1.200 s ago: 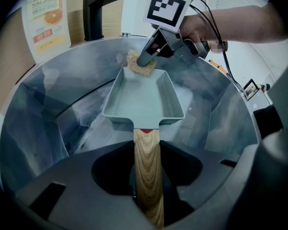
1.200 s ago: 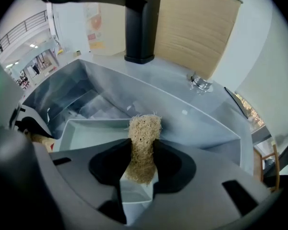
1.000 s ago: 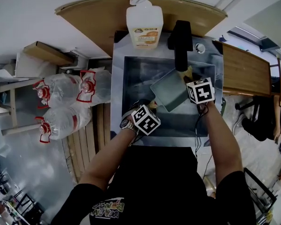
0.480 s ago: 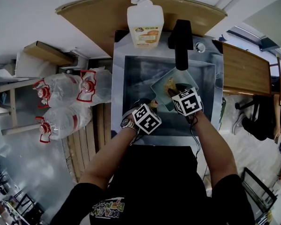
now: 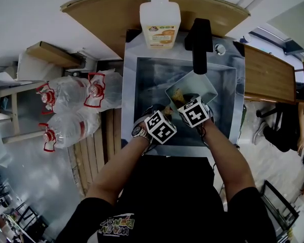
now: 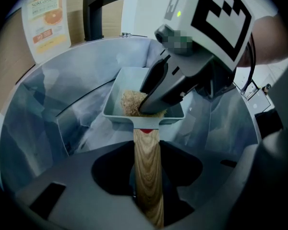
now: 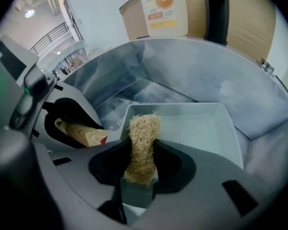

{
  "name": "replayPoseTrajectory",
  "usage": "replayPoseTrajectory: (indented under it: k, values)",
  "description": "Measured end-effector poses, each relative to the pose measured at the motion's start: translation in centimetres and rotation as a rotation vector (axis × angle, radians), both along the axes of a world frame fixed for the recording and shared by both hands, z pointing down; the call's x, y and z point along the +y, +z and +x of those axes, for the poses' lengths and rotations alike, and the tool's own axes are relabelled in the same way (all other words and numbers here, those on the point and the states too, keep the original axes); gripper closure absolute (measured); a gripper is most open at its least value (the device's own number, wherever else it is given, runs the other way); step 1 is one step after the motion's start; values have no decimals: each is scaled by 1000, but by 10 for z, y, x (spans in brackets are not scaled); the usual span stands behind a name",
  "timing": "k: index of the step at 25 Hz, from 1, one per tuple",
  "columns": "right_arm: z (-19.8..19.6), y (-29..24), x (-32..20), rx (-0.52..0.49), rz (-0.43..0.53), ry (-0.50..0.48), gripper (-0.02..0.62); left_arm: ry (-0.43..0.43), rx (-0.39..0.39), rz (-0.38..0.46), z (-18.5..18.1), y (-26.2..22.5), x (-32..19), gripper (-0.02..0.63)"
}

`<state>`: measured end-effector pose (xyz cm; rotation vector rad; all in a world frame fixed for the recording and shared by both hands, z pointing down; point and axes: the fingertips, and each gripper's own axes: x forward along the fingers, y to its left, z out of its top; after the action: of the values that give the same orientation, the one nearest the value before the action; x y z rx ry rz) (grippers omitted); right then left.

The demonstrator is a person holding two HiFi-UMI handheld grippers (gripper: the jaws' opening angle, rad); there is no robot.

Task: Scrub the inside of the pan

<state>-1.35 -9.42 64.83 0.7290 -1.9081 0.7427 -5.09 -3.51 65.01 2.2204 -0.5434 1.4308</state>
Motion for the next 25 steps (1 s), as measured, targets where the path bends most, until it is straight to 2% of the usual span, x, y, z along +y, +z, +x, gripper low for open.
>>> replayPoseTrajectory:
  k: [8, 25]
  values:
    - [5, 10, -8, 98, 9, -47, 449, 1, -2, 3, -1, 0, 0, 434]
    - [56, 14, -41, 147, 23, 53, 449, -3, -5, 3, -2, 1, -1, 434]
